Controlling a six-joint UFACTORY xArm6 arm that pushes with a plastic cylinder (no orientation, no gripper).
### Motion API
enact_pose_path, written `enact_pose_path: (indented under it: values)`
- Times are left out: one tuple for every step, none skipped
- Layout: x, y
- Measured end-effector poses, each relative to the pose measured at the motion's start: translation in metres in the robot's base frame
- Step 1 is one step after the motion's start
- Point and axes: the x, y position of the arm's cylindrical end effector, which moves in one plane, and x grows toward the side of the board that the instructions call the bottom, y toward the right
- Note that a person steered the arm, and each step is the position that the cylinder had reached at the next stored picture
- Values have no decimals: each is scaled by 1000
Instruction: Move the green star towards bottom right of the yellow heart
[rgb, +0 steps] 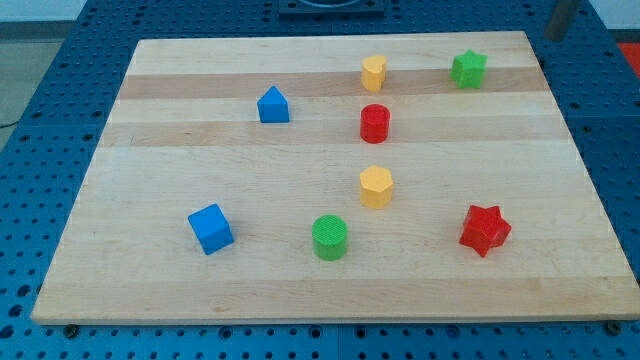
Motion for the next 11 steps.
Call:
enact_pose_path:
  values:
    - [1,0]
    - [13,0]
    - [55,-25]
    - [57,-44]
    - [56,-44]
    - [56,-44]
    - [56,-46]
    - [56,-59]
    - [57,-83]
    - [57,-112]
    - [70,-139]
